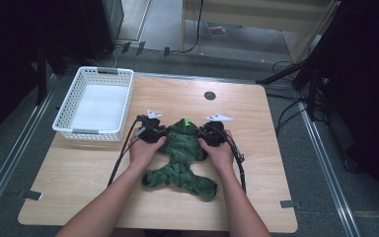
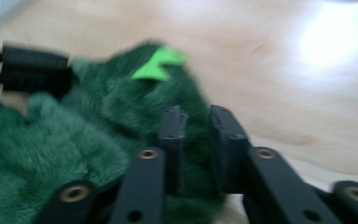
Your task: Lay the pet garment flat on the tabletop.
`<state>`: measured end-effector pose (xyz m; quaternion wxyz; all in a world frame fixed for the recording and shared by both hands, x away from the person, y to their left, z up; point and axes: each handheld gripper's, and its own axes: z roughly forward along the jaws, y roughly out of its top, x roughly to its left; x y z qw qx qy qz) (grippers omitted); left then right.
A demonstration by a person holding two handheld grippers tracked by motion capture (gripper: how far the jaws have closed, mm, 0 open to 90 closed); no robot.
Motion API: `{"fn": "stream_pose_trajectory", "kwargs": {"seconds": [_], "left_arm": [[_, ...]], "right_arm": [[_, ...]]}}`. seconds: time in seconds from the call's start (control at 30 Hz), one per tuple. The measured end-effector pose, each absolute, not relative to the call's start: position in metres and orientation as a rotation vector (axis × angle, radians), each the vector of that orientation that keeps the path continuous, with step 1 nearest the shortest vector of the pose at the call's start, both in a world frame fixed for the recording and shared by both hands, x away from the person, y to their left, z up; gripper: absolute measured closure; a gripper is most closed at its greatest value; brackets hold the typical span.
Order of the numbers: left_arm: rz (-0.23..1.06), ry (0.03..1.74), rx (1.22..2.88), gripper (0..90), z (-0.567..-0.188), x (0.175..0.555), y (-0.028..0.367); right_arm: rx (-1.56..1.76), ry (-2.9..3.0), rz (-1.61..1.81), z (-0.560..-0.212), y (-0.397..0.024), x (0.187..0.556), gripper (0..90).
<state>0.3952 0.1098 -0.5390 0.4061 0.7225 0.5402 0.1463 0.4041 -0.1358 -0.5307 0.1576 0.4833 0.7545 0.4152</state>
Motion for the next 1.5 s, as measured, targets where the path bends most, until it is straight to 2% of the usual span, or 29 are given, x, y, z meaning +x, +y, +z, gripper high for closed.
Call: {"fn": "stream_pose_trajectory", "kwargs": {"seconds": [0.03, 0.1, 0.3, 0.43, 0.53, 0.63, 0.67, 0.7, 0.73, 0.8, 1.0, 1.17, 1.27, 1.3, 1.33, 1.4, 1.47, 1.5], "left_arm": [[0.355, 1.346, 1.804, 55.3, -0.536, 0.391, 0.115], [0.335, 1.340, 1.779, 52.5, -0.531, 0.381, 0.122], [0.205, 1.324, 1.760, 50.6, -0.533, 0.353, 0.131], [0.175, 1.290, 1.792, 56.6, -0.539, 0.344, 0.129], [0.159, 1.247, 1.818, 66.0, -0.543, 0.339, 0.127], [0.131, 1.192, 1.838, 74.8, -0.545, 0.337, 0.125], [0.133, 1.189, 1.847, 75.6, -0.545, 0.336, 0.125], [0.135, 1.205, 1.846, 76.4, -0.546, 0.336, 0.125], [0.130, 1.214, 1.843, 79.4, -0.545, 0.336, 0.126], [0.107, 1.250, 1.830, 85.9, -0.544, 0.337, 0.132], [0.061, 1.280, 1.856, 88.3, -0.544, 0.340, 0.143], [0.094, 1.286, 1.894, 88.4, -0.545, 0.339, 0.142], [0.114, 1.267, 1.889, 87.9, -0.544, 0.337, 0.142], [0.115, 1.266, 1.879, 86.1, -0.544, 0.336, 0.142], [0.100, 1.263, 1.860, 83.4, -0.543, 0.335, 0.144], [0.114, 1.272, 1.833, 70.8, -0.538, 0.333, 0.148], [0.138, 1.268, 1.802, 62.1, -0.531, 0.327, 0.150], [0.151, 1.262, 1.797, 62.1, -0.528, 0.324, 0.149]], "right_arm": [[1.419, 2.111, 1.280, -0.522, -0.148, 0.394, 67.2], [1.425, 2.099, 1.299, -0.519, -0.154, 0.387, 66.8], [1.395, 2.192, 1.353, -0.521, -0.174, 0.343, 68.7], [1.353, 2.287, 1.303, -0.531, -0.170, 0.331, 68.4], [1.379, 2.296, 1.300, -0.539, -0.167, 0.333, 64.2], [1.360, 2.337, 1.335, -0.543, -0.161, 0.335, 64.6], [1.351, 2.347, 1.342, -0.544, -0.160, 0.335, 66.4], [1.342, 2.347, 1.342, -0.545, -0.158, 0.335, 72.4], [1.338, 2.340, 1.325, -0.545, -0.158, 0.335, 79.3], [1.346, 2.311, 1.313, -0.545, -0.160, 0.335, 85.6], [1.378, 2.215, 1.336, -0.528, -0.175, 0.333, 86.9], [1.427, 2.284, 1.209, -0.544, -0.176, 0.332, 86.8], [1.434, 2.279, 1.238, -0.542, -0.178, 0.331, 82.5], [1.428, 2.274, 1.261, -0.539, -0.179, 0.330, 74.4], [1.423, 2.268, 1.269, -0.538, -0.179, 0.329, 69.4], [1.408, 2.249, 1.294, -0.532, -0.184, 0.325, 63.9], [1.415, 2.221, 1.322, -0.525, -0.189, 0.320, 62.6], [1.428, 2.209, 1.333, -0.522, -0.191, 0.316, 63.3]]}}
